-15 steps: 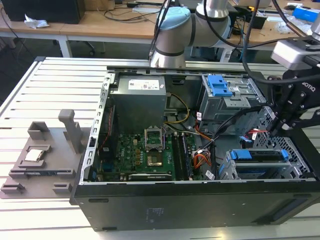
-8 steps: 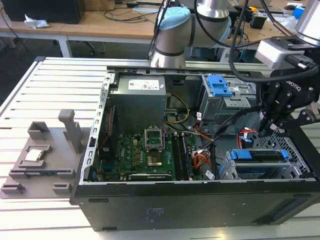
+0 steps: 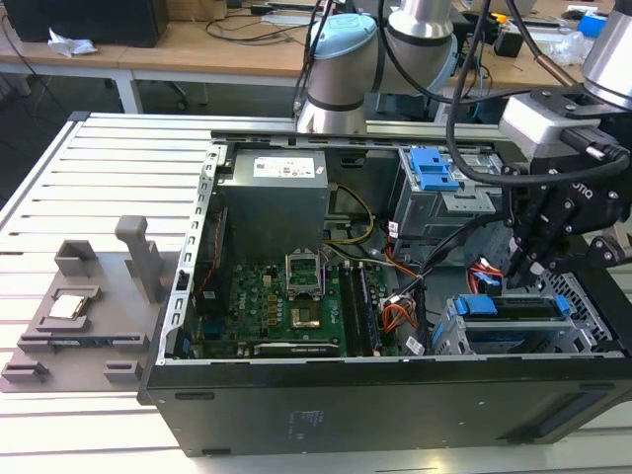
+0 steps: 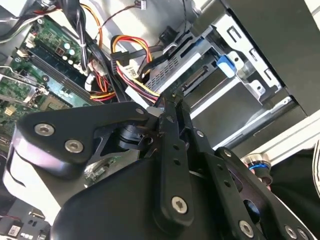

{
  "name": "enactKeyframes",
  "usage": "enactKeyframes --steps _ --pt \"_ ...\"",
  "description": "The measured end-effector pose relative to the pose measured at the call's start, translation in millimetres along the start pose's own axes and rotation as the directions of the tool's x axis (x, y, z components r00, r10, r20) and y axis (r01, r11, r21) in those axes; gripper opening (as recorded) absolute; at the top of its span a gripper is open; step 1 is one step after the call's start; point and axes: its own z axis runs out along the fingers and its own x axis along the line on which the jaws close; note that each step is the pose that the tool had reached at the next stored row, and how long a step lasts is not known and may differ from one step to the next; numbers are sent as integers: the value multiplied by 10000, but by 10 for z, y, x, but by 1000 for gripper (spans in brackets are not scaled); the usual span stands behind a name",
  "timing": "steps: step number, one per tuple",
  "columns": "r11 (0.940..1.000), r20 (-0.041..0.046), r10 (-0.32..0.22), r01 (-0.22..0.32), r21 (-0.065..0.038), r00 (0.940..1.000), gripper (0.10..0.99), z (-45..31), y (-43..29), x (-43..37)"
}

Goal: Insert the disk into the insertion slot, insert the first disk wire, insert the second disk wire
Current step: 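Insert the first disk wire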

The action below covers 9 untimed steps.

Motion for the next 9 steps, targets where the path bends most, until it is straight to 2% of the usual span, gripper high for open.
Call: enactKeyframes --steps 6,9 --pt "9999 7 131 -131 -10 9999 169 31 7 38" --pt "9985 30 538 -538 -42 9985 169 31 7 38"
